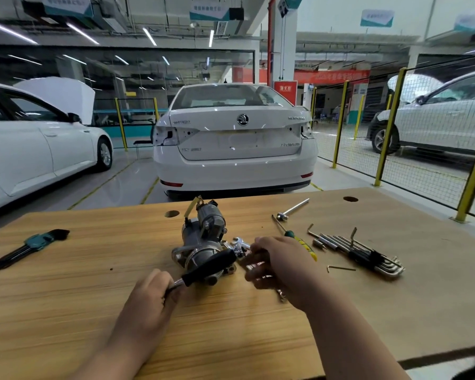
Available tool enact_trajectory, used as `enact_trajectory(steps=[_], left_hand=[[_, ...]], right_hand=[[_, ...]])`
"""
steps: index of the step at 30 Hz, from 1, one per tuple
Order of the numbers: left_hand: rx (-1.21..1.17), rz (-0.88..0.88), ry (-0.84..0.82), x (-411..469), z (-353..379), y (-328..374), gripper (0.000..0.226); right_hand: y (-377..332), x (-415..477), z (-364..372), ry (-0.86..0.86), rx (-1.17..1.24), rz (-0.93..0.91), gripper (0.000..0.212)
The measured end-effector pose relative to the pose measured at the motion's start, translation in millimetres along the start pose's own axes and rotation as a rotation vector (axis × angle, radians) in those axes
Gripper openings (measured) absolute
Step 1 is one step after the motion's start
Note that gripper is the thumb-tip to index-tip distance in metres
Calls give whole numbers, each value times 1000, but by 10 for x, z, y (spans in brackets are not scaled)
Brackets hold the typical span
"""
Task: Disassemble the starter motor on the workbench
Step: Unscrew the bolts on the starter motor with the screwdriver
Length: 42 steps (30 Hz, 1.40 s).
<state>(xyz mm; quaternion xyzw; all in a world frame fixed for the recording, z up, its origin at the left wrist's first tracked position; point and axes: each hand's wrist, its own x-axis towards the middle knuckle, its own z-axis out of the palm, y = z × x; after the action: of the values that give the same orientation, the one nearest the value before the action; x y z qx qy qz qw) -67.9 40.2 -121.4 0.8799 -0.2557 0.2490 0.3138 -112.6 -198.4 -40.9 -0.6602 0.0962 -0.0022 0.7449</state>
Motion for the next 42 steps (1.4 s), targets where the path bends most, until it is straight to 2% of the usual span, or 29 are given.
enact_trajectory(steps=[2,4,6,10,13,16,18,20,23,26,28,31,33,35,38,42], left_hand=[[-4,0,15,7,5,2,65],[-19,-27,22,39,28,2,60],[-7,-27,16,88,49,-21,56],[77,25,-5,236,42,-114,62],[162,30,41,365,60,-93,43],[239,139,86,454,68,-37,34],[270,232,109,477,50,-97,39],[288,308,110,498,29,-169,56],[250,365,34,484,7,-215,67],[200,345,-95,439,16,-233,69],[176,274,-206,414,39,-234,74],[209,129,-387,392,43,-248,86],[202,84,-475,419,32,-250,80],[209,102,-487,407,23,-228,64],[219,121,-437,346,44,-188,40],[253,74,-320,271,65,-169,32]], right_hand=[[52,28,65,-49,163,-36,19],[96,74,128,-127,259,-97,13],[98,110,173,-191,274,-160,9],[54,205,145,-251,210,-234,6],[23,280,105,-287,209,-227,5],[38,365,62,-279,233,-209,10],[61,414,40,-267,231,-202,12],[88,465,26,-264,197,-217,12],[128,519,-3,-269,159,-242,10],[140,538,-28,-309,150,-259,10],[150,540,-57,-375,170,-269,5],[143,502,-69,-405,83,-289,24],[140,483,-60,-371,-30,-314,30],[147,474,-48,-337,-101,-331,28],[143,466,-17,-299,-153,-342,30],[158,411,31,-273,-163,-344,31]])
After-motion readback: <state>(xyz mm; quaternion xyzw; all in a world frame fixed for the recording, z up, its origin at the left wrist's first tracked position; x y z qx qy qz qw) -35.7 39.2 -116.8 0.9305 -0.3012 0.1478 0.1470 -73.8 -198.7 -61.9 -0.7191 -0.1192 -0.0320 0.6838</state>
